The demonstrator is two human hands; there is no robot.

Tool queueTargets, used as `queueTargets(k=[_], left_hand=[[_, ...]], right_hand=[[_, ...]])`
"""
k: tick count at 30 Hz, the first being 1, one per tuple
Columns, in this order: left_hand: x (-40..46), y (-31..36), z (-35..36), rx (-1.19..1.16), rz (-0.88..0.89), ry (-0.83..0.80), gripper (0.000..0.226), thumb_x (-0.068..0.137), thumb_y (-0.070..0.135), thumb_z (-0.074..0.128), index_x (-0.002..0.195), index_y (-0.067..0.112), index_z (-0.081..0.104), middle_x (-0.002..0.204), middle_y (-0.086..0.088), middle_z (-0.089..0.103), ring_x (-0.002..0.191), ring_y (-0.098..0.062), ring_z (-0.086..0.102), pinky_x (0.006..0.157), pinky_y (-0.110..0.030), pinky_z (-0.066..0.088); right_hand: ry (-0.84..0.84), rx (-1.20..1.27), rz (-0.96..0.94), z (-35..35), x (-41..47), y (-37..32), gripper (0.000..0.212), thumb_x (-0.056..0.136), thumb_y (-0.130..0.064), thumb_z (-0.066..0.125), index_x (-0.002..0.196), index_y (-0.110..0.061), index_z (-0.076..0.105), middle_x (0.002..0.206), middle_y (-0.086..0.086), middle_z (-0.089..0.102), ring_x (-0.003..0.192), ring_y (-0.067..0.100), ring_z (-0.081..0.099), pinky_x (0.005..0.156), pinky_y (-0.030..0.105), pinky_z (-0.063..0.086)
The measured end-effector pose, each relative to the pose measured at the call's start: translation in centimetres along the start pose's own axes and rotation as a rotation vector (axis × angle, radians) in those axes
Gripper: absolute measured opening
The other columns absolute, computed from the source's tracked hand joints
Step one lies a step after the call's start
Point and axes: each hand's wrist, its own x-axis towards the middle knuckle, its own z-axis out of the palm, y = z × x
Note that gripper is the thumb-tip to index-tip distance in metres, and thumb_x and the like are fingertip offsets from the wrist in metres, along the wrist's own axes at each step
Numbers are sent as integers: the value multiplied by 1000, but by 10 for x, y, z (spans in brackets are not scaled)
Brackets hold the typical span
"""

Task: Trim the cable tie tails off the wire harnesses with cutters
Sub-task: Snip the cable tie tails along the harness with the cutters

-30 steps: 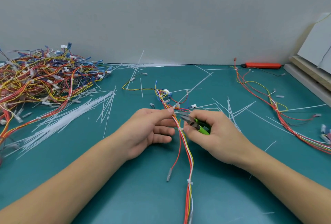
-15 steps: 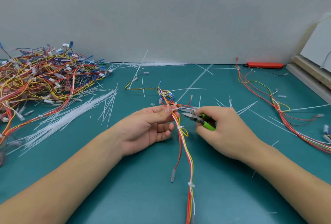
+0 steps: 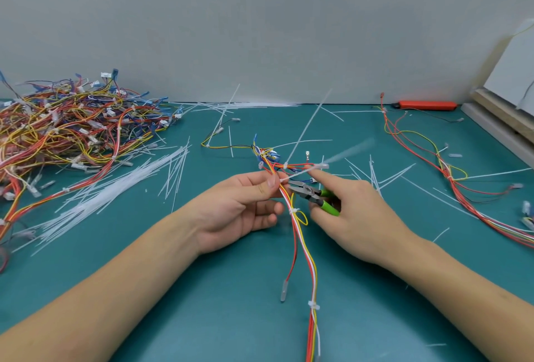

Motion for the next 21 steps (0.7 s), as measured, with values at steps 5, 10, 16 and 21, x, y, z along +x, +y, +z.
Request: queueTargets(k=[5,10,16,21], left_hand=[[1,0,-1,-1,6,-4,14,92,25,67,99,19,77,90,3,71,68,-10,63,66,-23,55],[0,-1,0,5,4,22,14,92,24,66,96,19,78,89,3,70,66,-10,59,65,-23,54],[1,0,-1,16,-10,29,16,91,25,67,97,17,79,92,2,72,67,-10,58,66,-23,54],[1,0,-1,33,-15,28,15,90,26,69,96,17,79,92,1,72,66,-10,57,66,-23,54]], right_hand=[[23,10,10,2,-1,1,33,84,-27,60,117,-32,63,67,-4,60,68,18,51,68,42,53],[18,41,29,3,0,4,10,85,-28,62,92,-30,69,66,-12,58,67,9,52,62,32,44],[39,54,44,1,1,4,16,87,-23,67,73,-21,61,58,-6,51,60,14,44,54,25,33],[35,60,38,2,-1,4,19,88,-26,68,72,-25,59,58,-9,51,61,12,46,55,25,33]])
